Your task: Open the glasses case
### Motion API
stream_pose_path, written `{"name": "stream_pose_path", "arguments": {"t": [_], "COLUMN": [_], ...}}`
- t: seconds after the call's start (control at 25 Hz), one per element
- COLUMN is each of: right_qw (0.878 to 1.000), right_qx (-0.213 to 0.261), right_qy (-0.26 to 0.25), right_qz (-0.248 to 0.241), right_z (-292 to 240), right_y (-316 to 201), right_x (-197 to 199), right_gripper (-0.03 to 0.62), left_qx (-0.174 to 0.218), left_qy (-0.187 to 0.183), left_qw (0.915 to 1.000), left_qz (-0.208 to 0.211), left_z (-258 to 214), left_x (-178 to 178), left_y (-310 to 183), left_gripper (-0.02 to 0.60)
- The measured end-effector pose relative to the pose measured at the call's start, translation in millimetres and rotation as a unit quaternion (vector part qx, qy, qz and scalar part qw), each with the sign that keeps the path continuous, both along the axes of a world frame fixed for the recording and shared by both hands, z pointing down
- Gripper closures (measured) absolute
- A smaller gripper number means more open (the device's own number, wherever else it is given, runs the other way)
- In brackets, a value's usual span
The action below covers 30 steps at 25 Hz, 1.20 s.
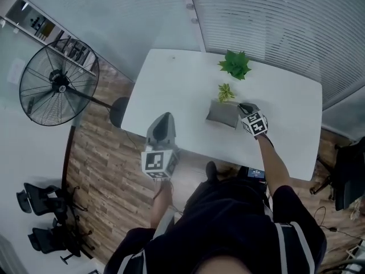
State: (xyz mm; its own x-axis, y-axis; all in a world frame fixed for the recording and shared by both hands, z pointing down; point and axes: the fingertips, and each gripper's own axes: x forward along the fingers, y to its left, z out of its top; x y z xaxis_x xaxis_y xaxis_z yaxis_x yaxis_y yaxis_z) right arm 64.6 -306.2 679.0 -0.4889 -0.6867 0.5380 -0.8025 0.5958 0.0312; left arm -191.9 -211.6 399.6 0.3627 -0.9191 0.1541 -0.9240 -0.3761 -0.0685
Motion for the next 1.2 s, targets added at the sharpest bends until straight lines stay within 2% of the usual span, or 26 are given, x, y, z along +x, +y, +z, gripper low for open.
{"name": "stream_pose_path", "arguments": {"t": [0.12,0.32,0.52,0.64,0.76,0.92,1.2], "right_qw": [0.999,0.990,0.967,0.952,0.942,0.944,0.943], "right_qx": [0.033,0.108,0.216,0.252,0.262,0.252,0.246], "right_qy": [-0.035,-0.084,-0.109,-0.125,-0.150,-0.133,-0.139], "right_qz": [0.026,0.039,0.080,0.120,0.149,0.166,0.176], "right_z": [-34,-118,-238,-297,-331,-333,-325], "right_y": [-6,0,47,88,123,124,120], "right_x": [7,12,27,44,57,66,74], "right_gripper": [0.560,0.560,0.562,0.579,0.579,0.579,0.579], "left_qx": [0.012,0.017,0.021,0.022,0.032,0.037,0.050], "left_qy": [-0.001,0.008,0.010,0.012,0.007,0.008,0.002], "left_qw": [0.9999,0.9997,0.9993,0.9988,0.9982,0.9979,0.9971], "left_qz": [0.008,0.018,0.030,0.042,0.051,0.052,0.057], "left_z": [1,1,-6,-11,-16,-14,-23], "left_x": [4,14,25,34,40,48,57], "left_y": [-5,-11,-8,-5,-3,-7,-9], "left_gripper": [0.581,0.581,0.581,0.581,0.581,0.581,0.581]}}
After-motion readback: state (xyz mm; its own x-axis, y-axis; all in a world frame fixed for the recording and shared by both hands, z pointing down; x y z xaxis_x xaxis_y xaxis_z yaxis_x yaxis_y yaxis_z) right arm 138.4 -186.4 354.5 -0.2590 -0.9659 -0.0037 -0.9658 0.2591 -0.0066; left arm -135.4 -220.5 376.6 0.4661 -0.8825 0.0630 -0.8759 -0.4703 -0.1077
